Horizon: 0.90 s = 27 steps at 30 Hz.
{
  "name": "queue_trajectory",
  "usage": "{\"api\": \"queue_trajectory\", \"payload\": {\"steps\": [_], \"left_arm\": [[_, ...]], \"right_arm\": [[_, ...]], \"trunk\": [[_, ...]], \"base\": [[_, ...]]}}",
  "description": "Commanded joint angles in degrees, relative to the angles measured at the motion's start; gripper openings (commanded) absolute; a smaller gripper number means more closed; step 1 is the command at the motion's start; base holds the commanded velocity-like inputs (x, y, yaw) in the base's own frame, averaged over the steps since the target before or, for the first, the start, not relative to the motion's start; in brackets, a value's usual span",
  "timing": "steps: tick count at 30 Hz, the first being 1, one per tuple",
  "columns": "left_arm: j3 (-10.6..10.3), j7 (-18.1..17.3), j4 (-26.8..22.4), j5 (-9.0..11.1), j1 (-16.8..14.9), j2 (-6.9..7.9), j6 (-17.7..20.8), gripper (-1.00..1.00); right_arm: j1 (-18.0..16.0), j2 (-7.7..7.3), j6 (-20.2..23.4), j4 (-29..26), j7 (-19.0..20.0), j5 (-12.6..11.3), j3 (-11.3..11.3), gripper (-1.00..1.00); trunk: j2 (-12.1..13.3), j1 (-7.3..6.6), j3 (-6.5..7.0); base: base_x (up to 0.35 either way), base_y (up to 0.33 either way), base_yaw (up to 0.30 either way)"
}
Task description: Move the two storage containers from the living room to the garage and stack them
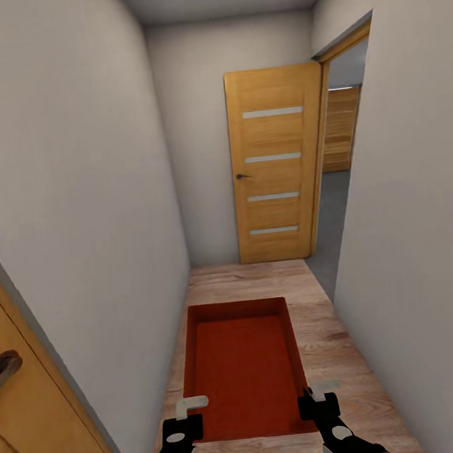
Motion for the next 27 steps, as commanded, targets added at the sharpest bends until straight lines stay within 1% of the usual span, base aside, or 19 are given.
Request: {"api": "queue_trajectory", "payload": {"steps": [1,27], "left_arm": [[-1.5,0.7,0.8,0.9,0.0,0.34,0.2,-1.00],[-1.5,0.7,0.8,1.0,0.0,0.34,0.1,-1.00]], "right_arm": [[-0.1,-0.16,-5.4,-0.1,-0.2,0.0,0.4,-1.00],[-0.1,-0.16,-5.4,0.0,-0.2,0.0,0.4,-1.00]], "trunk": [[-0.1,0.05,-0.09],[-0.1,0.05,-0.09]], "base": [[0.322,0.000,0.000],[0.322,0.000,0.000]]}}
